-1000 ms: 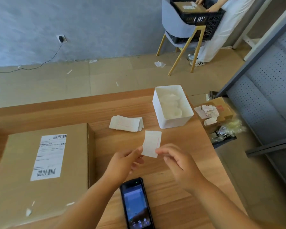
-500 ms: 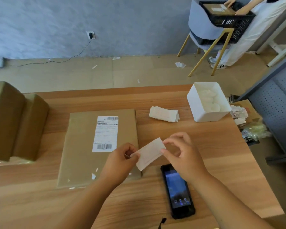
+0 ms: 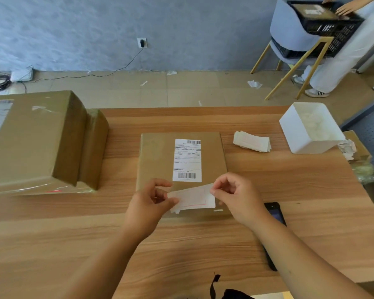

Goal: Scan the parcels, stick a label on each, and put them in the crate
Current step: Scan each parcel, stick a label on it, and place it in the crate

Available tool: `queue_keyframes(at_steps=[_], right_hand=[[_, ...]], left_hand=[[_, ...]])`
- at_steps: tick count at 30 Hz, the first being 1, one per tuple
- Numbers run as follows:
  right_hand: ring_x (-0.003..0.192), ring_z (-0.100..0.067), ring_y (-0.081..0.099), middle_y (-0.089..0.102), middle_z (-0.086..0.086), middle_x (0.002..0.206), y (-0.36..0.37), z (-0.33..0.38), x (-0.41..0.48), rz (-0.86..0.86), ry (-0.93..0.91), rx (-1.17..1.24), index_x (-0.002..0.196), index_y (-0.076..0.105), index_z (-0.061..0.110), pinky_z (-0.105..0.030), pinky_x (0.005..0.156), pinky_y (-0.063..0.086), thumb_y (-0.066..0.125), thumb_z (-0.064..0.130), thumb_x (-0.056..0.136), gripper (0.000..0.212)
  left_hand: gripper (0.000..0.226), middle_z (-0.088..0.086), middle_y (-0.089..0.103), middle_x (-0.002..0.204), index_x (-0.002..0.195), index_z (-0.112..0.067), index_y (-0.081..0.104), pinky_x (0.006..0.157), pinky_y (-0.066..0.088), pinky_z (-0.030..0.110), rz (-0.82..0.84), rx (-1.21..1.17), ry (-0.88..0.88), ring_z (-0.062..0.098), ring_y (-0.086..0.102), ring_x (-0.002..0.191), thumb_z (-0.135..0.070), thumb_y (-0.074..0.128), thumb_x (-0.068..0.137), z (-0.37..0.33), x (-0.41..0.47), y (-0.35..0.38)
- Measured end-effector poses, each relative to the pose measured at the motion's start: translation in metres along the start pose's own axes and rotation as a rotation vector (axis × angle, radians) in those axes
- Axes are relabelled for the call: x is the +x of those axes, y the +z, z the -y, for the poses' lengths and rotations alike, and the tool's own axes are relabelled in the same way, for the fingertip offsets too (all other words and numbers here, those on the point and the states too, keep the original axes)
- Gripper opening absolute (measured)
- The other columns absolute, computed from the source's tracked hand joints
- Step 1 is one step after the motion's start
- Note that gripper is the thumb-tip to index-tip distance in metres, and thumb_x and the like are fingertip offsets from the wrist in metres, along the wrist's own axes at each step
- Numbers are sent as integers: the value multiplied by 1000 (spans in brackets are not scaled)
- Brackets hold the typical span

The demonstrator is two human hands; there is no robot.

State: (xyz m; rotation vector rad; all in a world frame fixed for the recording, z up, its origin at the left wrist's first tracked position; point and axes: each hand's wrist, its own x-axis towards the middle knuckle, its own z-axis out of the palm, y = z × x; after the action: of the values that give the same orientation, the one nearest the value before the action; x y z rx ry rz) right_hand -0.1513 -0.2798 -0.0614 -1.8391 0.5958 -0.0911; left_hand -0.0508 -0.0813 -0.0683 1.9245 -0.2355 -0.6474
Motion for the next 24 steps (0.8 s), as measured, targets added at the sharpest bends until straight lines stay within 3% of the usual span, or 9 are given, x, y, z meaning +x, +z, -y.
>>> queue_keyframes(at_steps=[3,9,12,14,18,24], right_hand=[[69,-7,63,70,11,78,22,2,0,2,48,46,72,69,35,-20,59,52,70,9,83,28],[73,-3,62,70,9,79,63,4,5,-64,79,-3,75,69,35,-14,64,47,69,12,85,26],[63,9,57,65,13,79,78,3,10,-62,79,-45,82,68,31,-6,56,40,70,12,84,20],[65,8,56,62,14,83,86,2,15,-65,75,-87,90,70,25,-5,58,41,70,11,84,14],[71,3,55,59,14,87,94,0,22,-74,79,-151,95,71,18,-6,62,40,68,10,85,14],[74,1,55,57,8,91,95,1,25,-47,76,-253,96,71,16,-10,68,42,67,9,85,14]], left_hand=[[30,-1,68,75,88,-28,58,57,45,17,-130,-74,-45,16,65,67,-15,79,72,10,-1,-15],[26,-7,64,79,76,-23,54,46,41,8,-244,32,-26,-1,59,58,-16,79,72,27,4,-32],[25,-4,65,77,73,-25,53,52,45,18,-246,100,-24,8,62,65,-17,77,75,33,10,-37],[25,-3,64,81,72,-24,52,53,44,21,-244,132,-32,10,60,66,-17,76,76,36,16,-40],[24,-1,61,86,73,-23,52,54,38,19,-232,181,-37,8,58,67,-16,75,76,39,26,-43],[24,-1,57,91,71,-22,52,59,42,19,-188,249,-12,11,60,73,-10,73,74,39,32,-43]])
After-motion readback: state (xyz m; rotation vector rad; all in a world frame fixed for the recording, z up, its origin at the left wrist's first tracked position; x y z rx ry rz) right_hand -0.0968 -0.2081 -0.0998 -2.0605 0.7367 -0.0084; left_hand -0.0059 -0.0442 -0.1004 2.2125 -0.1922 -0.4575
